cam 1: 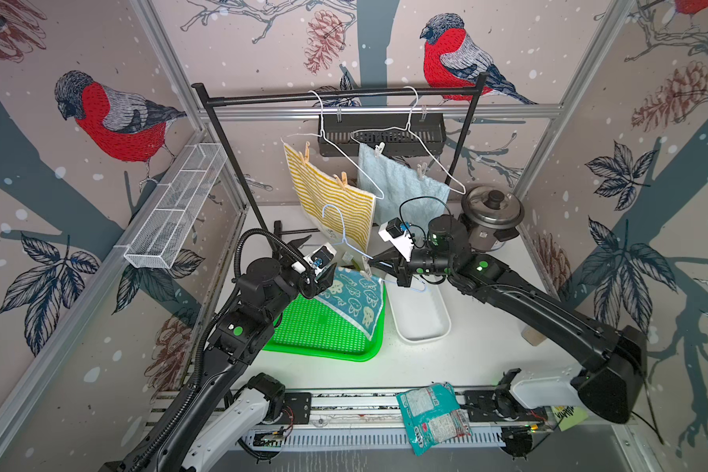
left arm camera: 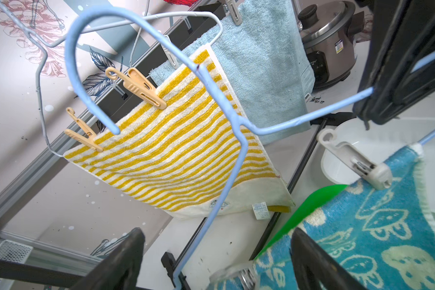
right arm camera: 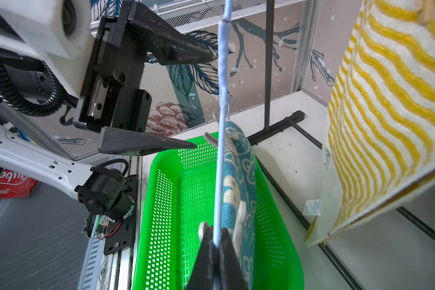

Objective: Remove the clothespins securing towels to the hanger
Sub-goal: Pick up the hanger from the clothesline.

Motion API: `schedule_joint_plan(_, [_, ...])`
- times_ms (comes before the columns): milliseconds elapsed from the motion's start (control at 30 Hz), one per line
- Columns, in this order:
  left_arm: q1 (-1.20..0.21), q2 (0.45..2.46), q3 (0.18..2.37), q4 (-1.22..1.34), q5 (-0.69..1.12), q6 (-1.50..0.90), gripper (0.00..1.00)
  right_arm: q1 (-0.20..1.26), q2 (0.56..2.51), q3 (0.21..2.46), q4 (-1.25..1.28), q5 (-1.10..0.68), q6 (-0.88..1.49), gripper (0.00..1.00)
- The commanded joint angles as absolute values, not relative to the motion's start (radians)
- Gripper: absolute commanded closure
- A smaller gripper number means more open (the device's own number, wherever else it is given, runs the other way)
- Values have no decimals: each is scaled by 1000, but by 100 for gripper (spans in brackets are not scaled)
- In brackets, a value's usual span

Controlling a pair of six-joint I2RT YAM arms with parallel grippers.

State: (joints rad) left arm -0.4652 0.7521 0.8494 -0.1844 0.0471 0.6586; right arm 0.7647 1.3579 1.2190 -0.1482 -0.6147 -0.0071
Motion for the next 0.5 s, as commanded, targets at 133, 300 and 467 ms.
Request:
schedule_joint_plan(133, [-415,790,843,-86,1,717,9,764,1386,1226,-92,-682,-47,100])
schedule_joint_plan(300, [-388,789,800,-34,83,755,13,761,1405,1226,-66,-709,-49,100])
schedule_joint_plan(467, [-379,793,783,-16,155,790,27,759,1430,1232,-39,-738,-40,100])
